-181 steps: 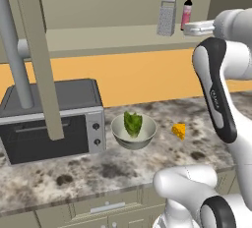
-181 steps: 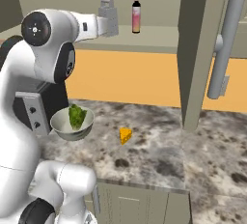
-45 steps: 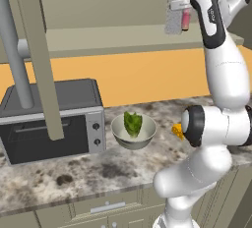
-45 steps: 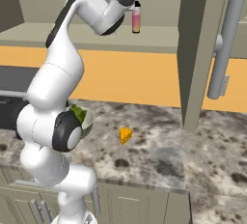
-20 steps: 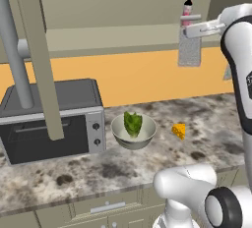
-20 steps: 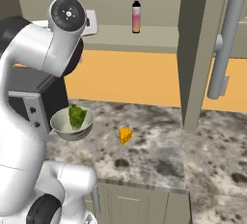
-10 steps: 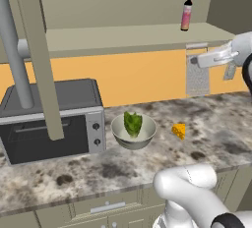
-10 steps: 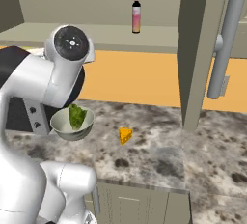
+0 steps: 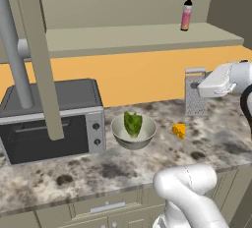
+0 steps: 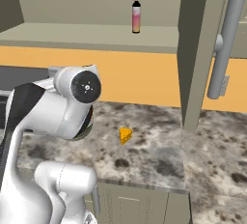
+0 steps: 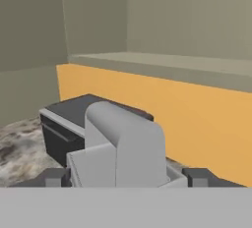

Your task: Pick the cheese from the fridge and the cheese grater from the cabinet and place them next to the salad bowl.

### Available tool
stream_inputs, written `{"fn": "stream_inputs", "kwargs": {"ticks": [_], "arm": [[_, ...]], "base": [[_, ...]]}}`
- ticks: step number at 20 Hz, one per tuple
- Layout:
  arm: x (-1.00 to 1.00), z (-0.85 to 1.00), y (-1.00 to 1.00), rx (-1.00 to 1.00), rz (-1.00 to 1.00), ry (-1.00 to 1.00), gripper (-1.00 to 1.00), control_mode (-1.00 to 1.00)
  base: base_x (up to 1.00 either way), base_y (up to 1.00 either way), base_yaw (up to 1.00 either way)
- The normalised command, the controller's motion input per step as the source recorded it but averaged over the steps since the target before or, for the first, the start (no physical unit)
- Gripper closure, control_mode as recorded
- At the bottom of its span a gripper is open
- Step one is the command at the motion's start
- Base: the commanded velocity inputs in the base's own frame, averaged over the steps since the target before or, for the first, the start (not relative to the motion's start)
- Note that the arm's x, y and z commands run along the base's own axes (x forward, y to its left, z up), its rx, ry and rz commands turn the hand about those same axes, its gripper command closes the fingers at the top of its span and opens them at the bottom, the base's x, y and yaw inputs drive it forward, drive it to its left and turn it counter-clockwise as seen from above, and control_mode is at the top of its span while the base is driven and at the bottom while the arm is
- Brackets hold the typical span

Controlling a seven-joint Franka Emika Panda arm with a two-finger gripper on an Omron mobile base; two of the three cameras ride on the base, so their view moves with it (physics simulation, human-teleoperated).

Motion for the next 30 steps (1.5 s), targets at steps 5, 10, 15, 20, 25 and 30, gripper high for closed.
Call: {"fn": "stream_inputs", "kwargs": {"ticks": [5,10,15,20,25,30], "arm": [[0.0,-0.57,0.0,0.0,0.02,-0.09,1.0,-1.0],[0.0,-0.13,-0.19,0.01,0.11,0.02,1.0,-1.0],[0.0,-0.05,-0.36,0.03,0.16,0.02,1.0,-1.0],[0.0,-0.3,-0.18,0.01,0.11,-0.04,1.0,-1.0],[0.0,-0.42,-0.21,0.0,0.03,-0.07,1.0,-1.0],[0.0,-0.34,-0.14,0.0,0.0,-0.04,1.0,-1.0]], "base": [[0.0,0.0,0.0],[0.0,0.0,0.0],[0.0,0.0,0.0],[0.0,0.0,0.0],[0.0,0.0,0.0],[0.0,0.0,0.0]]}}
